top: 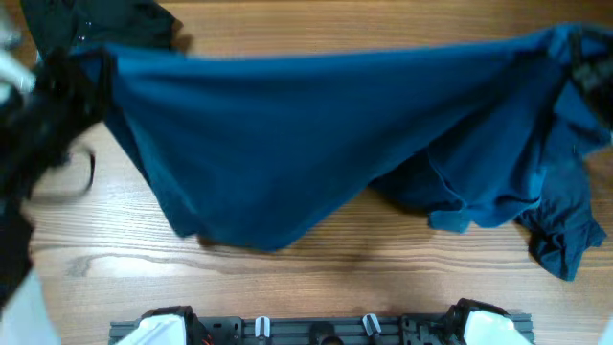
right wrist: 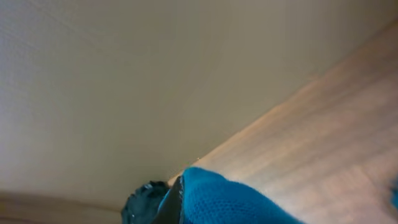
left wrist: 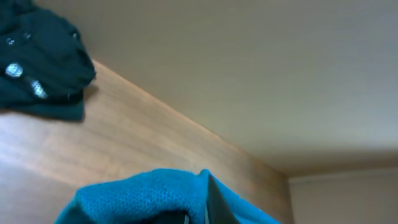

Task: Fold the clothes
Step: 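Lower the teal shirt onto the table center and open both grippers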

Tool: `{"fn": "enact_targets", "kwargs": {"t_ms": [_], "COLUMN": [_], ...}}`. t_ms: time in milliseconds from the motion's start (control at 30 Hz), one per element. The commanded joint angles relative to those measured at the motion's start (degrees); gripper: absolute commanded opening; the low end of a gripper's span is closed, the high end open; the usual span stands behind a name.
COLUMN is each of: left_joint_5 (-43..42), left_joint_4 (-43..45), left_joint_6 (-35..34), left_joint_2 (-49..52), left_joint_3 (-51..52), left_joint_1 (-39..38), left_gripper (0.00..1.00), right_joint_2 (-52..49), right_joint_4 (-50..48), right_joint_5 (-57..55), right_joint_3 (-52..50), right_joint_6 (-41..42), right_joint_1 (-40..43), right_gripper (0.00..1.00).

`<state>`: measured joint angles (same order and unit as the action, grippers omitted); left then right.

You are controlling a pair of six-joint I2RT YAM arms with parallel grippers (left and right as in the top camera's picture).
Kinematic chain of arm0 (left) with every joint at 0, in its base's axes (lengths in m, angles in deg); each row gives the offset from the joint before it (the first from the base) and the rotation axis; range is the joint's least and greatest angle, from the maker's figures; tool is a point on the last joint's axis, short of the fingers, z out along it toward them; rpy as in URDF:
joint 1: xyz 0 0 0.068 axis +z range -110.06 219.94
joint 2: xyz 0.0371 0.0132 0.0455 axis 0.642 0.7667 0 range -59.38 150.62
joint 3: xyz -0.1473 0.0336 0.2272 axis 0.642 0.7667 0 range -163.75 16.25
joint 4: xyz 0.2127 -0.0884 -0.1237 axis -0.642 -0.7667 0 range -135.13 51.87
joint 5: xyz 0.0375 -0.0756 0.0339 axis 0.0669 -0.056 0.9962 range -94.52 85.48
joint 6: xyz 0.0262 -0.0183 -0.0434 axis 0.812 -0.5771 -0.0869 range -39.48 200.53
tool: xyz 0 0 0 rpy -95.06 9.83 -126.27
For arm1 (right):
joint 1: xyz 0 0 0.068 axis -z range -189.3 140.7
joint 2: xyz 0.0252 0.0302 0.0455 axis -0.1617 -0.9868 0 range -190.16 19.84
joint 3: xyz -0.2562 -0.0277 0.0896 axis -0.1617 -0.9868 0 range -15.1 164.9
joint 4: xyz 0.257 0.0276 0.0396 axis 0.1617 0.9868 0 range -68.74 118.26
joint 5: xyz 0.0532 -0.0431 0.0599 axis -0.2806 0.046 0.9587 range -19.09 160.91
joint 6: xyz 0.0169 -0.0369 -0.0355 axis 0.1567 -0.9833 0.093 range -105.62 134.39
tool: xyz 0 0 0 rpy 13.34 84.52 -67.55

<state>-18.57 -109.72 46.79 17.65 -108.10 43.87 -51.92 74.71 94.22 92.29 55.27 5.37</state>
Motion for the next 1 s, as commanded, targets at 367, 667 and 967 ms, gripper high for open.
{"fn": "enact_targets", "kwargs": {"t_ms": [367, 667, 967], "left_joint_5": [-7.13, -5.35, 0.61], "left_joint_4": [37.94, 34.77, -3.17], "left_joint_6": [-0.63, 7.54, 10.14], "left_joint_2": [18.47, 3.65, -7.41], "left_joint_3": [-0.24, -0.28, -0.26], "left_joint_1": [0.44, 0.48, 0.46], "left_gripper": [0.04, 0.04, 0.13], "right_joint_2": [-18.60, -11.78, -5.66], "right_joint_4": [-32.02, -18.32, 16.33], "right_joint_5": [22.38, 21.27, 10.62], "right_joint_3": [5.99, 19.12, 19.67], "right_joint_6": [12.09, -1.36, -14.43], "right_joint_1": [-1.86, -1.86, -1.86], "right_gripper": [0.05, 0.04, 0.04]}}
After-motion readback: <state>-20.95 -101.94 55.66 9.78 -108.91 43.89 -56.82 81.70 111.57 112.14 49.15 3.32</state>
